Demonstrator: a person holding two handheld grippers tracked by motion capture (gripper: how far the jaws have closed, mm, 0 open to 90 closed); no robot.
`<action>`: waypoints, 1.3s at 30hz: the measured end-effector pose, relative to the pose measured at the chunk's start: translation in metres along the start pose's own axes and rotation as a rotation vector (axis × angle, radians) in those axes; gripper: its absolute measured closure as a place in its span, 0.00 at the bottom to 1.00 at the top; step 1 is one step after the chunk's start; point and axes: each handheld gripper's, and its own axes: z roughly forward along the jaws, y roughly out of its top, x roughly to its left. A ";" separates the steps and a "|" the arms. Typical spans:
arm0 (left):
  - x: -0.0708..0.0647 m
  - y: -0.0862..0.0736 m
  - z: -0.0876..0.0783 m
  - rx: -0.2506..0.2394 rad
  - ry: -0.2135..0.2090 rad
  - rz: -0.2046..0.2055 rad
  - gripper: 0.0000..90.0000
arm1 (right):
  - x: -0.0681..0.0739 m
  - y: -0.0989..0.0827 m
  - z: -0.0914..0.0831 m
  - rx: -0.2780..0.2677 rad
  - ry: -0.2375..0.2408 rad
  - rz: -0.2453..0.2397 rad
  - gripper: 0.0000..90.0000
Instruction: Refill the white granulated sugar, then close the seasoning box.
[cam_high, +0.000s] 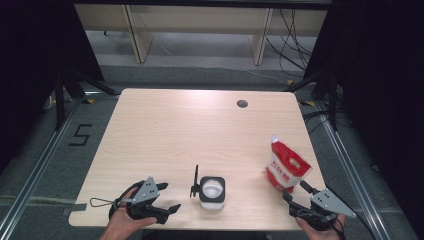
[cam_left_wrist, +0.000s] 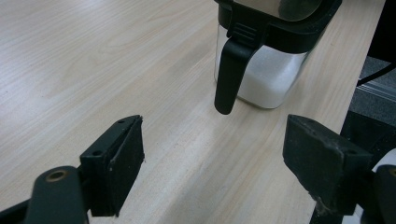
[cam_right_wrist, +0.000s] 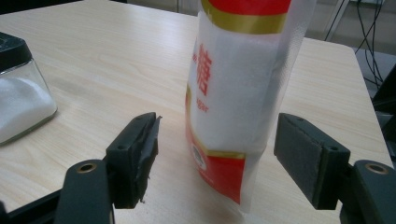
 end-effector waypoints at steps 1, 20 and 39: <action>0.001 0.000 -0.001 0.005 0.000 0.015 0.22 | 0.001 0.000 -0.001 0.000 -0.005 0.002 0.35; 0.001 0.003 -0.002 -0.008 -0.001 -0.007 0.22 | 0.014 -0.004 -0.014 0.007 -0.026 -0.007 0.33; 0.003 0.021 -0.005 -0.105 -0.030 -0.024 0.67 | 0.016 -0.003 -0.014 -0.005 -0.024 -0.048 0.35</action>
